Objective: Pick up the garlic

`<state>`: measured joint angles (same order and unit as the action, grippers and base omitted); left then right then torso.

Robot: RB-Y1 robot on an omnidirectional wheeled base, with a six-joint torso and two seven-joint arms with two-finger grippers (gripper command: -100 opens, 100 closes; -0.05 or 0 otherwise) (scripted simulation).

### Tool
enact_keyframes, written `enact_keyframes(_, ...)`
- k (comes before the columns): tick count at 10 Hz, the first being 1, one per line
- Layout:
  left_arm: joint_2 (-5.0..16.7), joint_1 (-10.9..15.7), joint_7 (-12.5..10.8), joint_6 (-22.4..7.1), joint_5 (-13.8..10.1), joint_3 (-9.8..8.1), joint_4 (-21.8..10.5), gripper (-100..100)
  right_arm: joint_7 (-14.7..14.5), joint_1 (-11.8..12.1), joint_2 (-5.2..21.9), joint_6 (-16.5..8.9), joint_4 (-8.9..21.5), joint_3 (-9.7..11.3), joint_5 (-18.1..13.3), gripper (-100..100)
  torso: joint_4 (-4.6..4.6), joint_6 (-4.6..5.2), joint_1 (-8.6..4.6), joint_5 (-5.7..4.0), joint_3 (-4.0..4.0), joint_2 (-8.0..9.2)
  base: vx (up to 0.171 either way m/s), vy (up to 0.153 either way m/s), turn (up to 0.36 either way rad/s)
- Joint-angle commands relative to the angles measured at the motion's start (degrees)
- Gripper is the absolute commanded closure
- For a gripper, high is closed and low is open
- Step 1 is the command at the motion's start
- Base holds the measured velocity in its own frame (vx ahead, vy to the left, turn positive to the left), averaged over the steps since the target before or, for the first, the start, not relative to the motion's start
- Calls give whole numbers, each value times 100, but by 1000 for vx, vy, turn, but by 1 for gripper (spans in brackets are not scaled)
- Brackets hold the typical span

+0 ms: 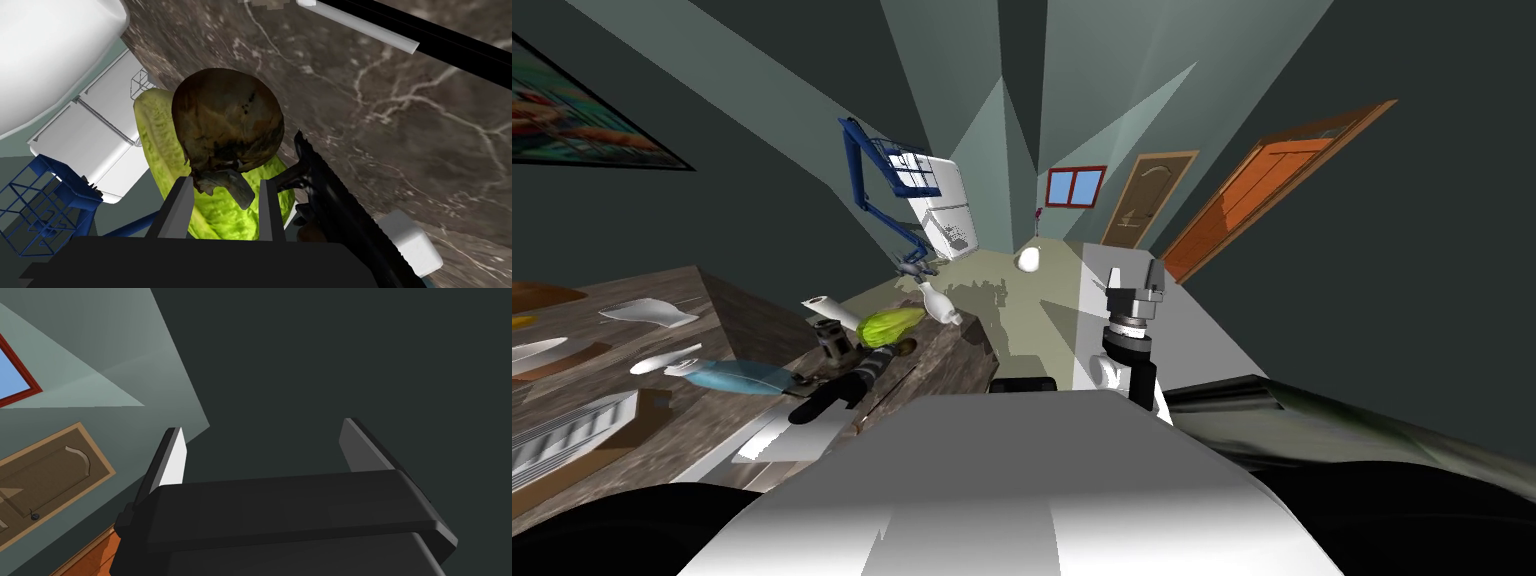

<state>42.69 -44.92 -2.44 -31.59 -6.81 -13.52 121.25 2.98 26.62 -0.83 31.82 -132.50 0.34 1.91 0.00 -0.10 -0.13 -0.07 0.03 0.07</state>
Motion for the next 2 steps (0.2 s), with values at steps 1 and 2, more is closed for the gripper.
enact_keyframes(1,0,0,0,0,0,0,0,100,0,0,0,0,0,0,0,0,0,0,0,0,0,0,-12,-9,22)
enact_keyframes(2,3,-7,-2,-11,-2,-2,13,0,0,0,0,0,0,0,0,0,0,3,1,1,0,-1,0,0,0)
